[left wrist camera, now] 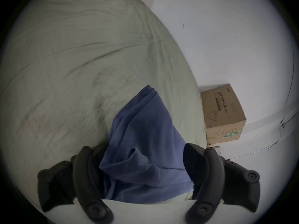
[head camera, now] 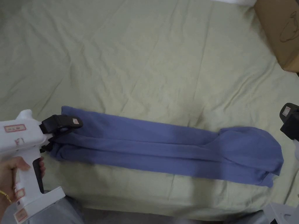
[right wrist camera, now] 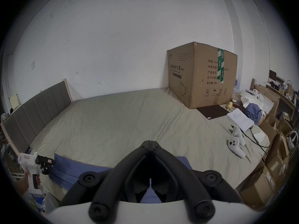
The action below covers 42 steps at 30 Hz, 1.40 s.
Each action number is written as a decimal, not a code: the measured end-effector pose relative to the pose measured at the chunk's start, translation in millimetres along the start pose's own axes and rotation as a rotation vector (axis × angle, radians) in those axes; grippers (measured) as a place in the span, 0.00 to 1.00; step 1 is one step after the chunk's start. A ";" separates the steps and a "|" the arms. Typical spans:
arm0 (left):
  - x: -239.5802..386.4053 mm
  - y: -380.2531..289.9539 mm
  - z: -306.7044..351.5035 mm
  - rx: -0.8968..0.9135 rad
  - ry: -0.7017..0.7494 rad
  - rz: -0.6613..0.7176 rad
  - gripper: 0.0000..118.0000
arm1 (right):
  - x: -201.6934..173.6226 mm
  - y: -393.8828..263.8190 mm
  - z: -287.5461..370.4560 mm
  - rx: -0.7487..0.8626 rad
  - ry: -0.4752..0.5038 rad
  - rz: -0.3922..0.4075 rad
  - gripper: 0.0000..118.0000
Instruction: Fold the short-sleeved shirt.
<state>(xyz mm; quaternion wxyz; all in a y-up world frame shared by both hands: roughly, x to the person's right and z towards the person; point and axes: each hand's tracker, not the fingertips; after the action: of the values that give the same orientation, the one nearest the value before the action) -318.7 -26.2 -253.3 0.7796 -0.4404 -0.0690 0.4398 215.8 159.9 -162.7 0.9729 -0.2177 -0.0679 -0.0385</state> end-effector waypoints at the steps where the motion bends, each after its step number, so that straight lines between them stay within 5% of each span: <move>1: 3.5 0.7 1.0 0.008 0.012 -0.002 0.63 | -0.5 0.1 0.1 0.001 0.002 0.002 0.00; 3: 8.7 3.5 3.3 0.025 0.132 -0.034 0.09 | -2.0 0.2 -0.2 0.002 0.018 0.002 0.00; 4: 12.9 3.3 1.2 0.018 0.197 -0.057 0.06 | -3.3 0.1 -0.5 0.000 0.024 0.004 0.00; 8: 41.6 -6.8 9.4 0.049 0.257 -0.138 0.06 | -5.7 -1.6 0.1 0.002 0.042 0.005 0.00; 18: 192.3 -58.6 66.6 0.164 0.257 -0.603 0.06 | 13.2 -0.6 21.6 0.047 0.084 -0.032 0.00; 23: 234.8 -98.7 38.5 0.078 0.072 -0.623 0.06 | 30.9 -3.4 39.8 0.074 0.075 -0.042 0.00; 30: 263.2 -161.1 -70.3 -0.126 0.122 -0.696 0.06 | 61.6 -9.2 58.2 0.090 0.029 -0.066 0.00; 36: 252.8 -213.2 -155.0 -0.253 0.128 -0.605 0.07 | 81.6 -22.4 63.3 0.070 -0.016 -0.106 0.00; 40: 244.7 -238.2 -180.1 -0.276 0.141 -0.571 0.41 | 90.2 -29.7 62.6 0.049 -0.028 -0.126 0.00; 42: 247.9 -242.9 -177.6 -0.257 0.128 -0.554 0.48 | 92.3 -31.6 60.9 0.042 -0.034 -0.124 0.00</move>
<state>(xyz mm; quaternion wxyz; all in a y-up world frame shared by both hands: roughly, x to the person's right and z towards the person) 70.7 -6.9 -248.2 0.8105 -0.5268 -0.1922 0.1694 296.7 153.4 -81.2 0.9717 -0.1932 -0.0984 -0.0938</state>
